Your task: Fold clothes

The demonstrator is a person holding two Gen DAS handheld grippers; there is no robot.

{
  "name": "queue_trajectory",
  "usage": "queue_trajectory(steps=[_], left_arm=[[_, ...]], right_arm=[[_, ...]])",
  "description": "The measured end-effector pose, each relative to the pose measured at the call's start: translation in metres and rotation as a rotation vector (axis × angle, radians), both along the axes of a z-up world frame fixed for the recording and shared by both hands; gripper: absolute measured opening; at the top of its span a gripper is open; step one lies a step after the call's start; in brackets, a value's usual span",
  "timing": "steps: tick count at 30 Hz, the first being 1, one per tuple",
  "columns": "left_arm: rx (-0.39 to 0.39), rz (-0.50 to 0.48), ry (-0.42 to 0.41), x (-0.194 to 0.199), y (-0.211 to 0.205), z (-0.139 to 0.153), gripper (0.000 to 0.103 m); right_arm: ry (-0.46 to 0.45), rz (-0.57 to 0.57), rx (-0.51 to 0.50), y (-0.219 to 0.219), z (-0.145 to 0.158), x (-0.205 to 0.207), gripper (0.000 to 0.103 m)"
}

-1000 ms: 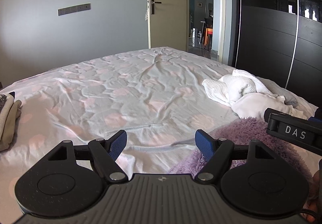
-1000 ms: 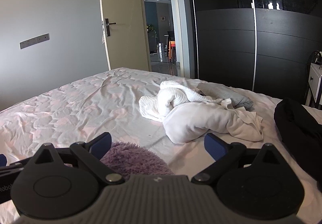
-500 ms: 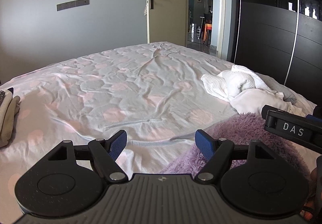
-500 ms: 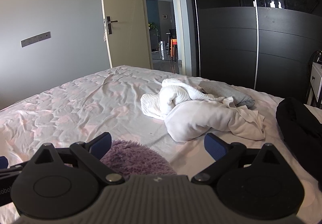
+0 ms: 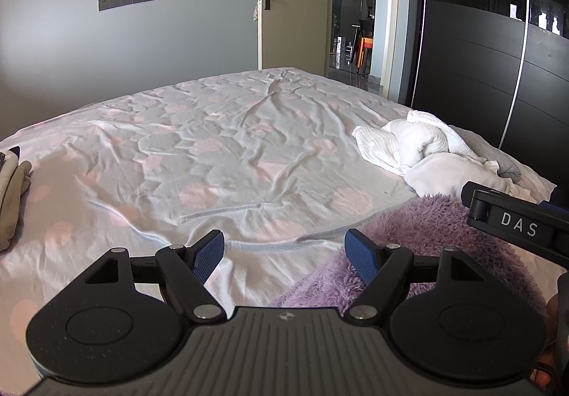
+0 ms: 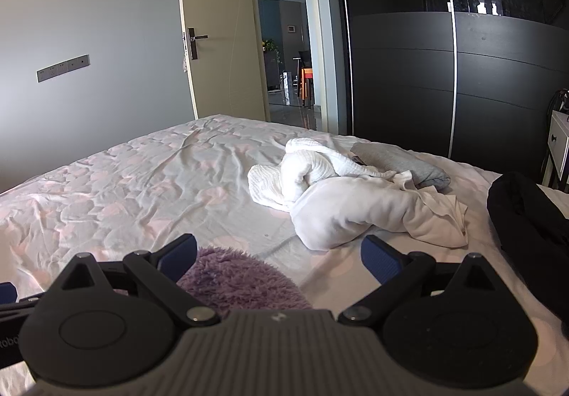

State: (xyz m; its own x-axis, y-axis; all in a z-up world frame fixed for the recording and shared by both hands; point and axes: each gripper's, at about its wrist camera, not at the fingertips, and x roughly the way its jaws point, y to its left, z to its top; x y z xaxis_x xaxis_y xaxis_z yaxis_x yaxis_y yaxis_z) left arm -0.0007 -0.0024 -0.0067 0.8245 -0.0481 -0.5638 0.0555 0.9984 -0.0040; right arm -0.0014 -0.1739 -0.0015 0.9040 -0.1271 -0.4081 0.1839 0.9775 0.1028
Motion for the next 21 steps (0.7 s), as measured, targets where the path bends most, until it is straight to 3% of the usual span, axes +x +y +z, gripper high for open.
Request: queue_trajectory(steps=[21], left_arm=[[0.005,-0.012,0.047,0.0039,-0.0045,-0.0077,0.074]], right_arm=[[0.009,0.000,0.022,-0.0043,-0.0029,0.0043,0.100]])
